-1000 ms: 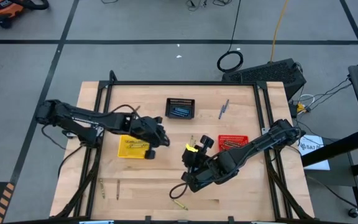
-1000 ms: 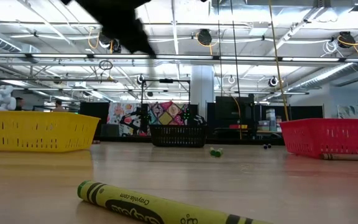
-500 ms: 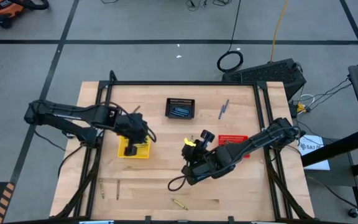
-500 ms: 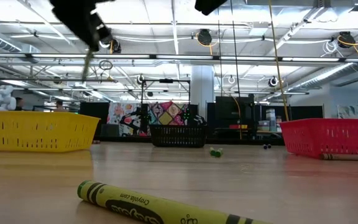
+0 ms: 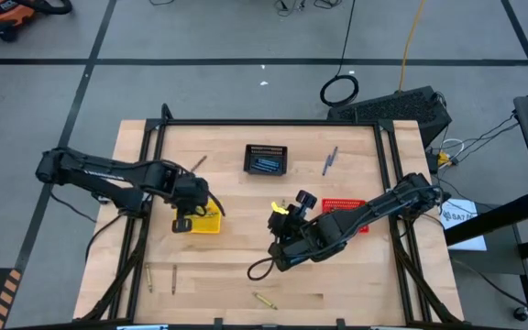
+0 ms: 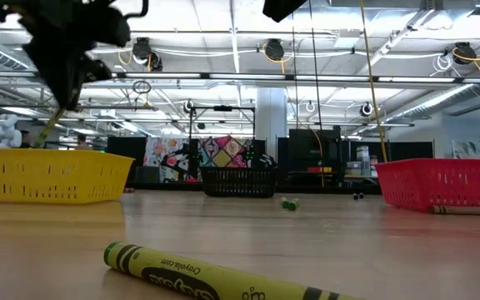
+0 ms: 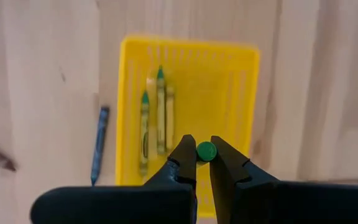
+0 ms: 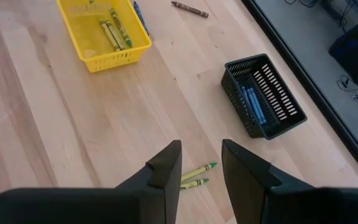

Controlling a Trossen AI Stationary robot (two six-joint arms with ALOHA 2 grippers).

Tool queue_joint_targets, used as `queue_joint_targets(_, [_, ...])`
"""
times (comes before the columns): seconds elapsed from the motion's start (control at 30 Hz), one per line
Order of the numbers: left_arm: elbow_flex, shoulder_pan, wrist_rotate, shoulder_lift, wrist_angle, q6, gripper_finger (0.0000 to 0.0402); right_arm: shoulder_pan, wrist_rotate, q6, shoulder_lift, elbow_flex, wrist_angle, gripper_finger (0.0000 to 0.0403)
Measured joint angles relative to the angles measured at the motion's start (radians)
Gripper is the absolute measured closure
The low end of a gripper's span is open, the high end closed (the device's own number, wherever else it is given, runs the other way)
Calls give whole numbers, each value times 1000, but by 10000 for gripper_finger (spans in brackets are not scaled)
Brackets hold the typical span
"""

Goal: Sort crayons
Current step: Put the green crayon into the yellow bin, then put the blue crayon into the black bin

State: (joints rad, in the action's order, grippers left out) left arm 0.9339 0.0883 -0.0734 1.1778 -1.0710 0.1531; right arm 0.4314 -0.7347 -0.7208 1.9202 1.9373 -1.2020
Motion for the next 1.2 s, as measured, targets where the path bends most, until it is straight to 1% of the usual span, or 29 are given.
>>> queue_joint_targets(0.2, [-80, 0, 0, 10, 11, 26, 389, -1, 1, 0, 0, 0, 0, 300])
queue_joint_targets(0.47, [-120, 0, 0, 21, 66, 25, 388, -7, 0, 0, 0, 0, 0, 300])
queue_joint_targets(0.57, [-137, 0, 0, 37, 105, 24, 388, -8, 0, 0, 0, 0, 1, 300])
queue_joint_targets(0.67, [-141, 0, 0, 65, 99, 20, 386, -9, 0, 0, 0, 0, -1, 300])
queue_joint_targets(0.73, [-141, 0, 0, 85, 100, 2, 377, -12, 0, 0, 0, 0, -1, 300])
queue_joint_targets(0.97, [-141, 0, 0, 130, 112, -11, 327, -15, 0, -3, 0, 0, -7, 300])
queue_joint_targets(1.1, [-141, 0, 1, 128, 121, -12, 316, -18, -1, 5, 0, 0, -7, 300])
queue_joint_targets(1.2, [-140, 0, 25, 114, 120, -12, 315, -27, -1, 24, 0, 0, -11, 300])
